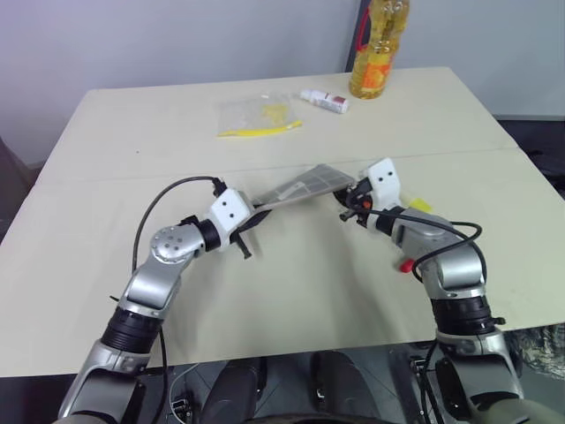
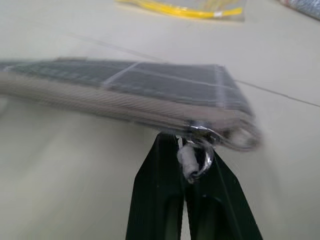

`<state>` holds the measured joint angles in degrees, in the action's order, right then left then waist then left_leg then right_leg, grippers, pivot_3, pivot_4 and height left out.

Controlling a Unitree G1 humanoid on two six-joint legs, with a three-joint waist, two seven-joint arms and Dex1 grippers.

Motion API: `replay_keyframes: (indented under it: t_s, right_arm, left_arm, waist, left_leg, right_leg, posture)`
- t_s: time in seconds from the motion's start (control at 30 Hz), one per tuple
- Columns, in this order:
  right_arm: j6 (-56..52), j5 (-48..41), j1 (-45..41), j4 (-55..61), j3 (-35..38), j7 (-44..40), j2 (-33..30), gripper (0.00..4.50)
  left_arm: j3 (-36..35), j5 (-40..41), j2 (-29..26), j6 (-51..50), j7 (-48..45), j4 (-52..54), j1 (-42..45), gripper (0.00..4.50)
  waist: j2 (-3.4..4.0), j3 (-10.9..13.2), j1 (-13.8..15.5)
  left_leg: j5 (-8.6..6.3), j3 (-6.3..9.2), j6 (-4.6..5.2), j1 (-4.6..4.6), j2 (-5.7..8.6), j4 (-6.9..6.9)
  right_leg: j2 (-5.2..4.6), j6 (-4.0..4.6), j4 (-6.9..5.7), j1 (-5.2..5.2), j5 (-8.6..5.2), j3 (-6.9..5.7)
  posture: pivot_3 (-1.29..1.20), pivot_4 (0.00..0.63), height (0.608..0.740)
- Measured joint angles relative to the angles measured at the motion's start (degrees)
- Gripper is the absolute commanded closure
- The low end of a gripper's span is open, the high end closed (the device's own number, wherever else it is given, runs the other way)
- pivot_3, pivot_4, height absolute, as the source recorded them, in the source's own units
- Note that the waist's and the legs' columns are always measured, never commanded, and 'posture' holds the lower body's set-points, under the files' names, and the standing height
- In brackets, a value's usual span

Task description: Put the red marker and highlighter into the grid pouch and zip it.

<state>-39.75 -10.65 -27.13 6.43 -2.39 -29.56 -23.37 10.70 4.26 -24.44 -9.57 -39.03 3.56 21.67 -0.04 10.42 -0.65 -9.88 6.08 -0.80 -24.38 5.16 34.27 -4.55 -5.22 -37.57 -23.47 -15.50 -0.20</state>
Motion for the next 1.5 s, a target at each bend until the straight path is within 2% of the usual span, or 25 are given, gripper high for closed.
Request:
replay_keyframes:
  t_s: [0.23,0.43,0.8,0.93,1.1,1.13,1.27,1.5]
  right_arm:
    - [-3.4,4.6,-0.1,6.1,-11.0,-3.1,-5.0,4.45]
    - [-6.9,6.1,-1.4,11.4,-17.2,-6.1,-6.8,4.45]
    - [-12.9,7.5,-4.0,14.9,-20.6,-6.9,-6.5,4.45]
    - [-13.2,7.3,-4.0,15.0,-19.9,-7.4,-6.7,3.05]
    - [-13.4,4.1,-2.1,16.6,-16.4,-9.5,-7.5,0.42]
    - [-13.4,2.9,-1.2,17.3,-14.4,-9.9,-7.8,0.07]
    - [-13.6,0.3,4.0,19.1,-4.0,-9.4,-11.2,0.07]
    - [-13.8,0.5,13.1,16.1,14.0,-2.8,-12.6,0.07]
  left_arm:
    - [4.7,-4.5,4.5,-2.9,2.7,1.2,0.6,4.50]
    - [7.5,-6.3,7.9,-5.6,3.6,1.3,1.7,4.50]
    - [8.7,-8.3,11.6,-10.1,4.9,1.1,4.6,4.50]
    - [8.7,-8.4,12.2,-10.3,5.3,0.8,4.9,4.50]
    - [8.4,-8.5,12.4,-10.3,5.3,0.8,6.1,4.50]
    - [8.4,-8.4,12.2,-10.2,5.2,0.6,6.1,4.50]
    - [8.1,-8.0,11.9,-8.5,5.4,-1.2,6.1,4.50]
    - [7.6,-8.6,12.7,-2.7,8.9,-6.8,6.1,4.50]
  waist:
    - [-0.01,0.0,0.1]
    - [-0.02,0.0,0.1]
    - [-0.04,0.0,0.1]
    - [-0.04,0.0,0.1]
    - [-0.05,0.0,0.3]
    - [-0.05,0.0,0.3]
    - [-0.06,0.0,1.0]
    - [-0.06,0.0,1.5]
  left_leg:
    - [0.00,0.01,0.00,-0.01,0.00,0.01]
    - [0.00,0.02,0.00,-0.01,0.00,0.02]
    - [0.00,0.05,0.00,-0.02,0.01,0.06]
    - [0.00,0.05,0.00,-0.02,0.01,0.06]
    - [-0.01,0.06,0.00,-0.02,0.01,0.07]
    - [-0.01,0.06,0.01,-0.03,0.02,0.07]
    - [-0.03,0.05,0.05,-0.03,0.02,0.11]
    - [-0.04,0.04,0.06,-0.03,0.01,0.23]
  right_leg:
    - [0.00,-0.01,0.02,0.02,0.00,-0.02]
    - [0.00,-0.01,0.02,0.02,-0.01,-0.04]
    - [0.00,-0.02,0.04,0.05,-0.01,-0.06]
    - [0.00,-0.02,0.04,0.05,-0.01,-0.06]
    - [0.00,-0.03,0.08,0.08,-0.01,-0.08]
    - [0.00,-0.03,0.11,0.10,0.00,-0.08]
    - [-0.01,-0.04,0.18,0.14,0.00,-0.08]
    - [-0.01,-0.04,0.18,0.21,0.00,-0.08]
  posture:
    - [0.00,0.150,0.740]
    - [0.00,0.150,0.740]
    - [0.00,0.150,0.740]
    - [0.00,0.150,0.740]
    - [0.00,0.150,0.740]
    - [0.00,0.150,0.740]
    - [0.00,0.150,0.740]
    - [0.00,0.150,0.740]
